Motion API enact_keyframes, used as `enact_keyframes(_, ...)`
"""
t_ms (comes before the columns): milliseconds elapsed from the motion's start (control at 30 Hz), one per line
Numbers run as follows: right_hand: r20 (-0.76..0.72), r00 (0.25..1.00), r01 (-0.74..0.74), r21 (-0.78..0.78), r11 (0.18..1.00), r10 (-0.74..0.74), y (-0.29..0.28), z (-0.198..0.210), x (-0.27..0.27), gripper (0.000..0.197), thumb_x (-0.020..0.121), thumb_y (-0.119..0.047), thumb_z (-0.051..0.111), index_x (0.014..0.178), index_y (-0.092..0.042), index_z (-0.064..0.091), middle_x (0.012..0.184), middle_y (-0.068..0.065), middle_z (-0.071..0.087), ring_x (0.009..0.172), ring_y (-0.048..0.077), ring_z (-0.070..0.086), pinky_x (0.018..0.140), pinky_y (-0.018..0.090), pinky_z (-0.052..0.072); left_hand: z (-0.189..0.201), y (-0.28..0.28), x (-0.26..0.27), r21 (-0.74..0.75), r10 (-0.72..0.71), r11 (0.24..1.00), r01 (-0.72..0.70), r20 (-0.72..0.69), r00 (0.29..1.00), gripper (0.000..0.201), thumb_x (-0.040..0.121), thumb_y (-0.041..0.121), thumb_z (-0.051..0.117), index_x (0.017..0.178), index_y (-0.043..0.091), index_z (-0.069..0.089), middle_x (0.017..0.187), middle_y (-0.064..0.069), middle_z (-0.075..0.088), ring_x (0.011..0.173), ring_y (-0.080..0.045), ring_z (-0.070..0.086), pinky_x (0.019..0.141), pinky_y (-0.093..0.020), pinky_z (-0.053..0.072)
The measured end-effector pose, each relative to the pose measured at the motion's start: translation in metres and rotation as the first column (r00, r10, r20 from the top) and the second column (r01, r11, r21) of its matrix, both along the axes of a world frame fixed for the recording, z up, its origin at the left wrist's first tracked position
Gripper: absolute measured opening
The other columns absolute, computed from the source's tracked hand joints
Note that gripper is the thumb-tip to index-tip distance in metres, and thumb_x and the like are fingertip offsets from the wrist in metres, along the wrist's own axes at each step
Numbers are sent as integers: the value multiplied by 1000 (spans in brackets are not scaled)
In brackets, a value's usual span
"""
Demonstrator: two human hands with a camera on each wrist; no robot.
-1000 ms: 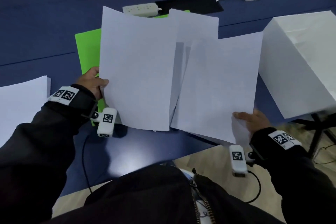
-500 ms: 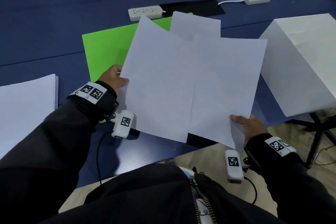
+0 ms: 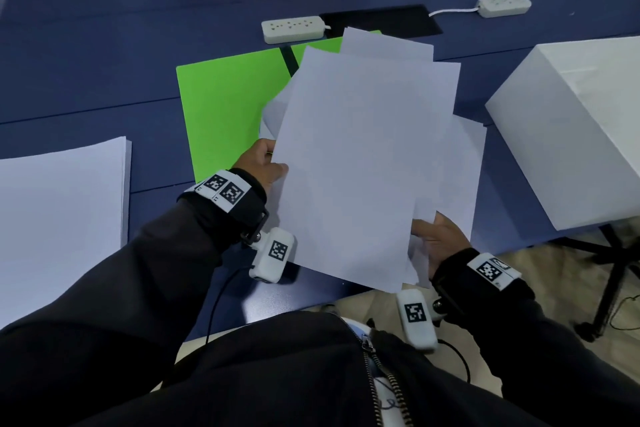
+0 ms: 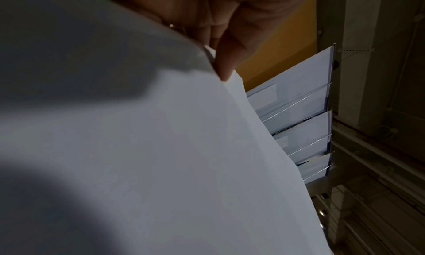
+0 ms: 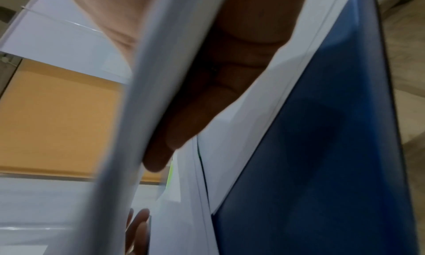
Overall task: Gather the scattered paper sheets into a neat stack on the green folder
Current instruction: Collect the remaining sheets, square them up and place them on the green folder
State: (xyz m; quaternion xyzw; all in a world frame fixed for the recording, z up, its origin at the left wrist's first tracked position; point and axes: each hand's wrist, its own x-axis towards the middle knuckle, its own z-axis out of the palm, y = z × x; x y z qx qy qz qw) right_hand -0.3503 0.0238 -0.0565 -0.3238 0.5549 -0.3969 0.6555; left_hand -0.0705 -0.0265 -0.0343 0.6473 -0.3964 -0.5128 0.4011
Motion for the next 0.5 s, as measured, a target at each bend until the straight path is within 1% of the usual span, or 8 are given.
enact_keyframes(100, -84, 996, -9, 11, 1000, 9, -3, -4, 8, 24, 88, 4, 51, 90, -13, 67, 77, -2, 74, 77, 22, 67, 69, 30, 53, -1, 3, 1, 8, -15, 1000, 15, 4, 1000, 29, 66, 11, 62, 89, 25, 52, 85, 1, 60, 81, -19, 56, 74, -24, 45)
enact_keyframes(200, -77, 997, 2, 55, 998, 2, -3, -1, 14, 46, 95, 0, 42, 61, -19, 66, 50, -8, 63, 53, 12, 59, 51, 20, 47, -1, 5, 0, 24, -32, 999, 33, -17, 999, 33, 61, 16, 60, 93, 21, 53, 92, -4, 60, 88, -21, 56, 86, -31, 43)
enact_keyframes(233, -78, 996, 42, 83, 996, -35, -4, -1, 15, 53, 96, -4, 43, 52, -21, 66, 48, -8, 61, 54, 12, 58, 52, 20, 45, -3, 6, 0, 30, -29, 999, 30, -17, 999, 38, 59, 17, 58, 96, 19, 53, 94, -5, 60, 88, -21, 55, 87, -32, 43)
enact_keyframes(267, -64, 996, 76, 104, 992, -70, -5, 3, 16, 49, 96, -11, 46, 53, -21, 68, 52, -6, 63, 60, 16, 60, 57, 23, 46, -4, 8, 0, 31, -28, 999, 28, -6, 1000, 43, 58, 18, 58, 101, 17, 52, 96, -6, 60, 89, -20, 55, 87, -32, 43)
enact_keyframes(333, -19, 985, 170, 132, 977, -169, -10, 4, 13, 24, 91, -36, 56, 86, -19, 73, 77, 2, 72, 77, 22, 66, 68, 29, 52, -6, 11, -2, 42, -30, 999, 29, 24, 999, 47, 62, 16, 61, 108, 14, 51, 101, -8, 58, 92, -19, 56, 89, -33, 43)
enact_keyframes(400, 25, 980, 193, 158, 968, -199, -13, 1, 8, 54, 78, -59, 61, 116, -21, 62, 103, 4, 71, 92, 25, 68, 81, 40, 54, -8, 12, -6, 53, -40, 998, 37, 53, 998, 42, 76, 4, 65, 115, 7, 51, 102, -8, 57, 94, -19, 55, 88, -31, 42)
enact_keyframes(433, -1, 982, 184, 170, 968, -186, -11, 2, 7, 60, 73, -62, 64, 118, -22, 61, 107, 4, 70, 96, 26, 67, 86, 44, 53, -11, 12, -7, 61, -44, 997, 40, 75, 996, 39, 82, 0, 61, 118, 4, 50, 103, -8, 56, 94, -19, 54, 86, -29, 42)
enact_keyframes(500, -57, 994, 96, 146, 985, -88, -6, -1, 3, 38, 77, -44, 70, 105, -19, 68, 107, 5, 70, 102, 29, 65, 96, 46, 48, -13, 13, -10, 75, -66, 995, 59, 95, 993, 36, 85, -2, 56, 120, 4, 49, 103, -6, 57, 93, -18, 55, 84, -27, 42)
